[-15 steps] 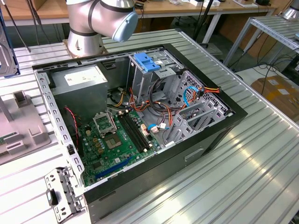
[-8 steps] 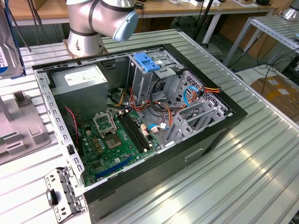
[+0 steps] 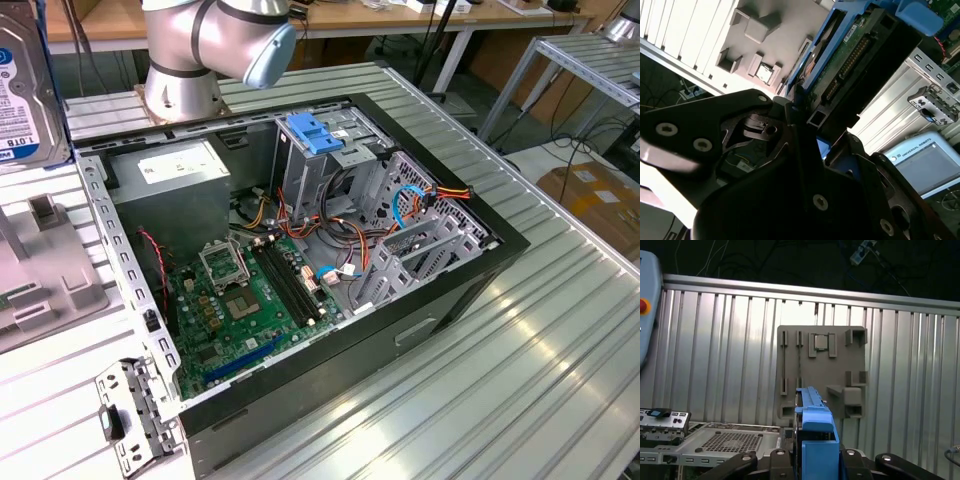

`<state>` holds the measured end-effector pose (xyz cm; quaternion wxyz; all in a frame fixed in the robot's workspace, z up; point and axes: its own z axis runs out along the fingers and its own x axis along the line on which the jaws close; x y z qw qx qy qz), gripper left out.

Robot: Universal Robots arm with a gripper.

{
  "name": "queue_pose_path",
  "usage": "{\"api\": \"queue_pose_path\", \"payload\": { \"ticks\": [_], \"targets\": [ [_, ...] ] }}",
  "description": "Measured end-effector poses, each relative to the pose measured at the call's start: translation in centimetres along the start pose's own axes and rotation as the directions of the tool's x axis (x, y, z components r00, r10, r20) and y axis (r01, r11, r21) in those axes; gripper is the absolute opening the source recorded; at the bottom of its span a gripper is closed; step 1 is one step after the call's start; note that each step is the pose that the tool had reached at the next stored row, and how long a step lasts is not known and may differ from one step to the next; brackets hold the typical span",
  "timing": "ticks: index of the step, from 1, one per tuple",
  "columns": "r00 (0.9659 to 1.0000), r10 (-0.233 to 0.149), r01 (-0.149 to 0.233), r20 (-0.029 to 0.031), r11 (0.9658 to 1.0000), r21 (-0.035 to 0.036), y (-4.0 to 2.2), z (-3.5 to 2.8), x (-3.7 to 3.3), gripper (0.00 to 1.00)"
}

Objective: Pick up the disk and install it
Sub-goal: 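Pick up the disk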

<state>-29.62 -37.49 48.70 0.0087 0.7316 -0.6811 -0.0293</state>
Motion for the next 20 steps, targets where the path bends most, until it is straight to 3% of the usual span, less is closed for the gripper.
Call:
{"api": "queue_pose_path", "payload": {
  "ticks": [4, 20],
  "targets": [
    [1.0, 0.0, 0.0, -0.0007, 1.0, -0.0003, -1.05, -0.06, 0.41, 0.37],
    [1.0, 0.0, 0.0, -0.0012, 1.0, -0.0015, -3.43, -0.19, 1.19, 0.37]
  ]
}}
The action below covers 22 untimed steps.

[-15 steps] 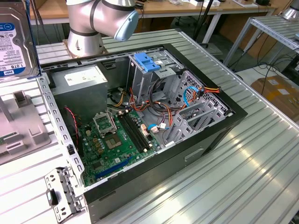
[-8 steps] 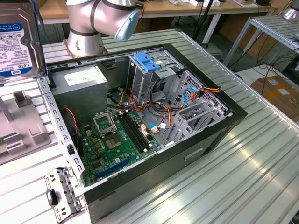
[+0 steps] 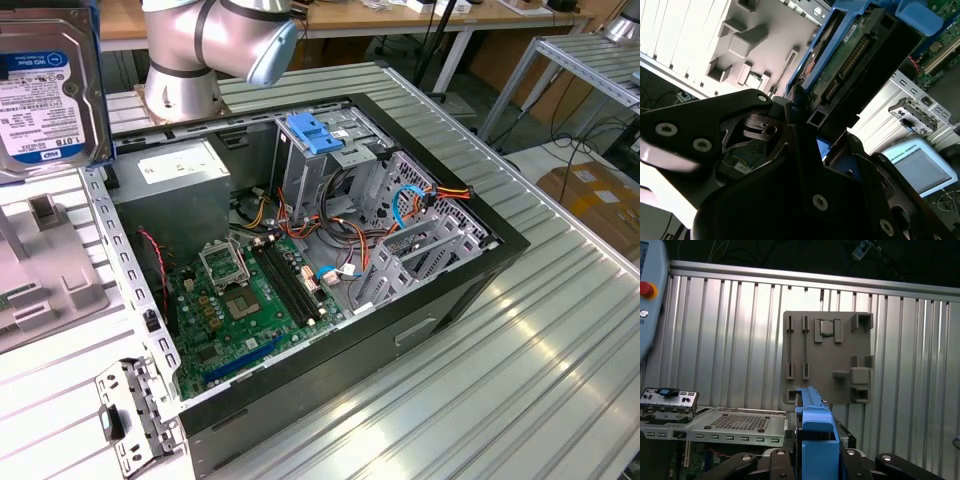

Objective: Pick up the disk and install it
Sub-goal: 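Pick up the disk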

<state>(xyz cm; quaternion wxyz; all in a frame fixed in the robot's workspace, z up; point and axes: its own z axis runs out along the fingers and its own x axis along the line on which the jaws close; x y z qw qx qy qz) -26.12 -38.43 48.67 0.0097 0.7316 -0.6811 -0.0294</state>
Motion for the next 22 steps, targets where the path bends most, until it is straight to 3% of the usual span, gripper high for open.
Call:
{"api": "queue_pose_path", "payload": {
  "ticks": [22],
  "targets": [
    [1.0, 0.0, 0.0, -0.0002, 1.0, -0.0025, -3.49, -0.18, 1.09, 0.37]
  ]
}}
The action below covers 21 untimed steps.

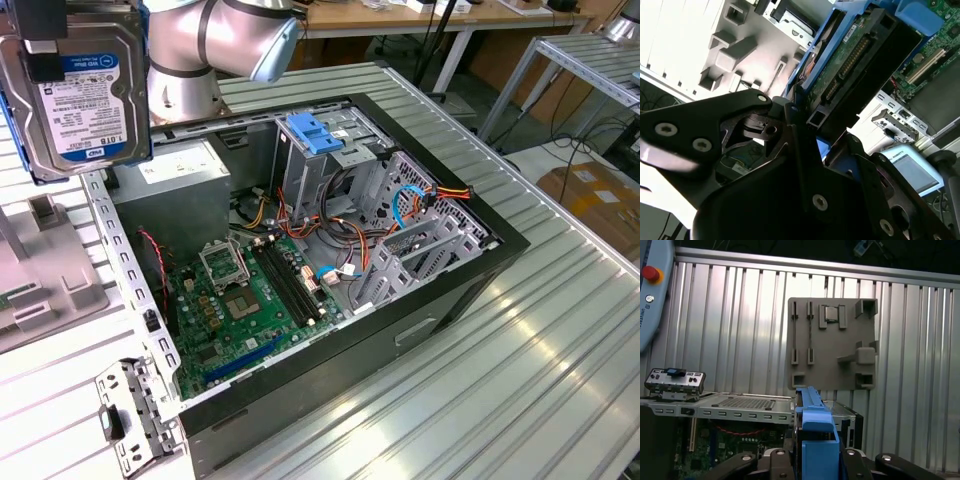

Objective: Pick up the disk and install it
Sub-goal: 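Pick up the disk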

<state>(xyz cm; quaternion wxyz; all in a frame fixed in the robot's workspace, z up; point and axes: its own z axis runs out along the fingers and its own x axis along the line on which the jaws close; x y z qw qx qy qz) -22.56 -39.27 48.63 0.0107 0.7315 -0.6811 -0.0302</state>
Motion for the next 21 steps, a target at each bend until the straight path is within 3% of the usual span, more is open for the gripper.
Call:
{"api": "queue_pose_path", "payload": {
  "ticks": [5, 21],
  "targets": [
    [1.0, 0.0, 0.0, 0.0, 1.0, -0.0005, -0.83, -0.05, 0.49, 0.37],
    [1.0, 0.0, 0.0, 0.0001, 1.0, -0.0009, -2.61, -0.18, 1.86, 0.37]
  ]
}}
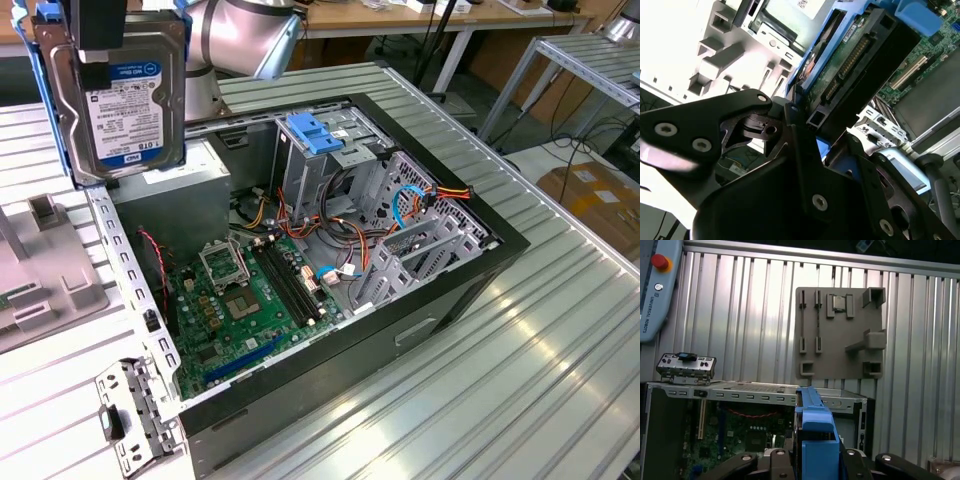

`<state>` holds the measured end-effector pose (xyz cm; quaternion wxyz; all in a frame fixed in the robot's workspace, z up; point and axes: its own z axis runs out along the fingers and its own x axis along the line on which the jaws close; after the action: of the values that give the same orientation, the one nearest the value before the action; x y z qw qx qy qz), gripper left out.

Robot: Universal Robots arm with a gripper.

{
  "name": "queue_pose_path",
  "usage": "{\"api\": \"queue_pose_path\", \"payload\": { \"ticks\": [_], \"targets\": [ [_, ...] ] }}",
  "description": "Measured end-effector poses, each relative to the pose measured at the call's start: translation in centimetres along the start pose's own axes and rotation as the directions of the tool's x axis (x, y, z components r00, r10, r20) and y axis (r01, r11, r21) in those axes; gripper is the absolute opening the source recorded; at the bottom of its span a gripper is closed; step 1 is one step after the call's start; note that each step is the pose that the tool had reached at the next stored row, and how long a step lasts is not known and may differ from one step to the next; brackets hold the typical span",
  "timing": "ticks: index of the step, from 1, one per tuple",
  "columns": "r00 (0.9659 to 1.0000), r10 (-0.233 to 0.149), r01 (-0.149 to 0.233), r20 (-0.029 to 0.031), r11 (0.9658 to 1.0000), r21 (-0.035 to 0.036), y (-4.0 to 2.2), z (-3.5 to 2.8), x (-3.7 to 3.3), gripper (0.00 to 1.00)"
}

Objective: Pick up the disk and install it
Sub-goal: 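Pick up the disk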

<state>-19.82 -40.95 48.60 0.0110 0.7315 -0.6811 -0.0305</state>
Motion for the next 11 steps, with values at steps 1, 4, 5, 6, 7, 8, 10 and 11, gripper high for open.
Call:
{"api": "queue_pose_path", "payload": {
  "ticks": [1, 4, 5, 6, 7, 8, 10, 11],
  "targets": [
    [1.0, 0.0, 0.0, 0.0, 1.0, 0.0, -0.09, -0.01, 0.07, 0.37],
    [1.0, 0.0, 0.0, 0.0, 1.0, -0.0001, -0.4, -0.03, 0.33, 0.37],
    [1.0, 0.0, 0.0, 0.0, 1.0, -0.0001, -0.53, -0.04, 0.43, 0.37],
    [1.0, 0.0, 0.0, 0.0, 1.0, -0.0001, -0.62, -0.04, 0.51, 0.37],
    [1.0, 0.0, 0.0, 0.0, 1.0, -0.0002, -0.73, -0.05, 0.6, 0.37],
    [1.0, 0.0, 0.0, 0.0001, 1.0, -0.0002, -0.82, -0.06, 0.68, 0.37],
    [1.0, 0.0, 0.0, 0.0001, 1.0, -0.0009, -3.28, -0.22, 2.72, 0.37],
    [1.0, 0.0, 0.0, 0.0001, 1.0, -0.0014, -4.71, -0.33, 4.04, 0.37]
  ]
}}
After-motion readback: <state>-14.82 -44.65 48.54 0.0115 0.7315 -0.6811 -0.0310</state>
